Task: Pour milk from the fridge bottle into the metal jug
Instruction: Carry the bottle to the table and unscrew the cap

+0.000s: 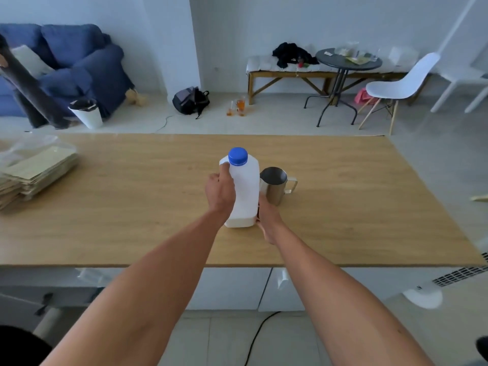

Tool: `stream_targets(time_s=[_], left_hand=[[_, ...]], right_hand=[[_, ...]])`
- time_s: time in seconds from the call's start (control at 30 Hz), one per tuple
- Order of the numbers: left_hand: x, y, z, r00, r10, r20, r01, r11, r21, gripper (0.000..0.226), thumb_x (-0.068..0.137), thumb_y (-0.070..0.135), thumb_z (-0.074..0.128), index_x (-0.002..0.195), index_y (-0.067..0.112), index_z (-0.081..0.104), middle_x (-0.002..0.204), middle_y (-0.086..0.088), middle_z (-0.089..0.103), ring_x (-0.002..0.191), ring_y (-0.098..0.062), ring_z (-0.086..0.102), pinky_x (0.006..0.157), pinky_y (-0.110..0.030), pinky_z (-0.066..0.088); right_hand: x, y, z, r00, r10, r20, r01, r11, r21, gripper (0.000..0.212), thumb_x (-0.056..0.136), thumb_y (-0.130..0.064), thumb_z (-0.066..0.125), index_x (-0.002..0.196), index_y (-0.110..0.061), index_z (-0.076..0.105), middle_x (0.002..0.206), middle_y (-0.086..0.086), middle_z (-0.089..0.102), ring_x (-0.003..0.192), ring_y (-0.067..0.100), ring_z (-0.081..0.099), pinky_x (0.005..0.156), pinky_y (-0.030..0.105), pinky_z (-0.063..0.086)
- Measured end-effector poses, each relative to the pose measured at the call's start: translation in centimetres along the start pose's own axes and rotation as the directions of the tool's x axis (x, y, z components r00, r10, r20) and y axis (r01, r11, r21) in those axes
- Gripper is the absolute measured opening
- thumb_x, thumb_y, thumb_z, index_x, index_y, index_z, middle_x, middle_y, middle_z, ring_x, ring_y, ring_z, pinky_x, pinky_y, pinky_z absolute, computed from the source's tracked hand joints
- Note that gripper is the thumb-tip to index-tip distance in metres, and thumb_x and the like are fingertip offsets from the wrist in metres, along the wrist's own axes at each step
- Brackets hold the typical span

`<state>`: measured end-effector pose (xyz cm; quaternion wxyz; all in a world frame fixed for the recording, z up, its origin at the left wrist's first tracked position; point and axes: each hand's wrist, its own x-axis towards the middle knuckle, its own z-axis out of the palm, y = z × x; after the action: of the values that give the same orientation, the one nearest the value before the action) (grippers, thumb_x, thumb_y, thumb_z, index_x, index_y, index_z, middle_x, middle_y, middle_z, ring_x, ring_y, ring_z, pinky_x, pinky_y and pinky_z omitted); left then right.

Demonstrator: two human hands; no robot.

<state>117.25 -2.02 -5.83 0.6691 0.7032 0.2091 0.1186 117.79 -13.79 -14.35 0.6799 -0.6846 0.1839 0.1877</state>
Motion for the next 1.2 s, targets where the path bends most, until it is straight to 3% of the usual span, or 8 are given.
stream_targets(time_s=[0.33,0.43,0.57,0.67,0.8,0.93,1.07,1.2], left_hand=[[0.8,-1.1,0.7,0.999,0.026,0.043,-0.027,1.000,0.004,0.050,0.099,0.038,0.046,0.062,0.019,0.018,0.057,0.001,0.020,0.056,-0.018,0.019,0.051,-0.030,0.018],[0.8,-1.0,0.6,0.999,0.026,0.045,-0.026,1.000,0.010,0.049,0.100,0.039,0.044,0.063,0.020,0.020,0.056,0.003,0.023,0.058,-0.019,0.023,0.052,-0.031,0.022],[0.6,-1.1,0.4,0.998,0.021,0.058,-0.021,1.000,0.009,0.042,0.099,0.035,0.039,0.064,0.020,0.022,0.056,0.003,0.028,0.061,-0.020,0.027,0.055,-0.032,0.025],[0.5,-1.1,0.2,0.995,0.048,0.085,-0.047,0.999,-0.012,0.035,0.095,0.029,0.036,0.064,0.019,0.025,0.058,0.001,0.029,0.060,-0.021,0.025,0.055,-0.035,0.023],[0.6,-1.2,0.1,0.991,0.093,0.093,-0.093,0.996,-0.007,0.037,0.100,0.020,0.031,0.064,0.011,0.029,0.057,0.000,0.027,0.055,-0.016,0.021,0.049,-0.031,0.020],[1.2,-1.8,0.3,0.996,0.062,0.058,-0.063,0.998,0.023,0.035,0.100,0.018,0.032,0.065,0.010,0.032,0.060,-0.002,0.035,0.058,-0.017,0.028,0.052,-0.033,0.027],[1.1,-1.6,0.7,0.998,0.061,0.020,-0.061,0.998,0.032,0.031,0.100,0.009,0.034,0.069,0.008,0.039,0.066,-0.011,0.034,0.050,-0.008,0.030,0.048,-0.024,0.030],[1.2,-1.6,1.3,0.999,0.029,-0.029,-0.029,1.000,-0.004,0.039,0.101,0.006,0.035,0.063,0.014,0.032,0.061,0.002,0.032,0.043,-0.004,0.031,0.044,-0.017,0.028]], right_hand=[[1.0,0.4,-0.4,0.999,0.033,0.031,-0.034,0.999,0.040,0.051,0.087,-0.066,0.049,0.117,-0.030,0.070,0.118,-0.005,0.072,0.113,0.018,0.064,0.107,0.044,0.047],[-0.1,-0.4,-0.2,0.991,-0.101,-0.091,0.097,0.994,-0.041,0.044,0.098,-0.054,0.044,0.101,-0.018,0.070,0.098,-0.006,0.072,0.094,0.016,0.065,0.084,0.037,0.052],[-2.1,-3.7,0.1,0.714,-0.605,-0.352,0.524,0.795,-0.305,0.035,0.103,-0.039,0.043,0.077,-0.017,0.050,0.075,-0.005,0.057,0.074,0.017,0.054,0.067,0.036,0.046],[-2.7,-7.5,0.6,0.521,-0.826,-0.214,0.586,0.529,-0.614,0.036,0.099,-0.055,0.049,0.087,-0.021,0.051,0.088,-0.009,0.058,0.081,0.019,0.057,0.069,0.039,0.050],[-3.0,-11.0,1.7,0.544,-0.838,0.041,0.391,0.210,-0.896,0.061,0.088,-0.078,0.049,0.092,-0.017,0.044,0.089,-0.001,0.057,0.068,0.023,0.055,0.058,0.032,0.040],[-2.2,-11.5,1.8,0.575,-0.814,0.077,0.305,0.126,-0.944,0.063,0.086,-0.082,0.048,0.089,-0.019,0.046,0.081,-0.002,0.057,0.064,0.026,0.056,0.060,0.032,0.038],[-1.3,-11.8,1.3,0.523,-0.827,0.205,0.399,0.026,-0.916,0.059,0.091,-0.073,0.049,0.077,-0.016,0.049,0.069,-0.001,0.054,0.057,0.028,0.052,0.057,0.031,0.034],[-0.3,-12.4,0.6,0.501,-0.810,0.304,0.487,-0.026,-0.873,0.059,0.091,-0.067,0.053,0.067,-0.014,0.045,0.056,-0.004,0.045,0.053,0.029,0.048,0.054,0.029,0.028]])
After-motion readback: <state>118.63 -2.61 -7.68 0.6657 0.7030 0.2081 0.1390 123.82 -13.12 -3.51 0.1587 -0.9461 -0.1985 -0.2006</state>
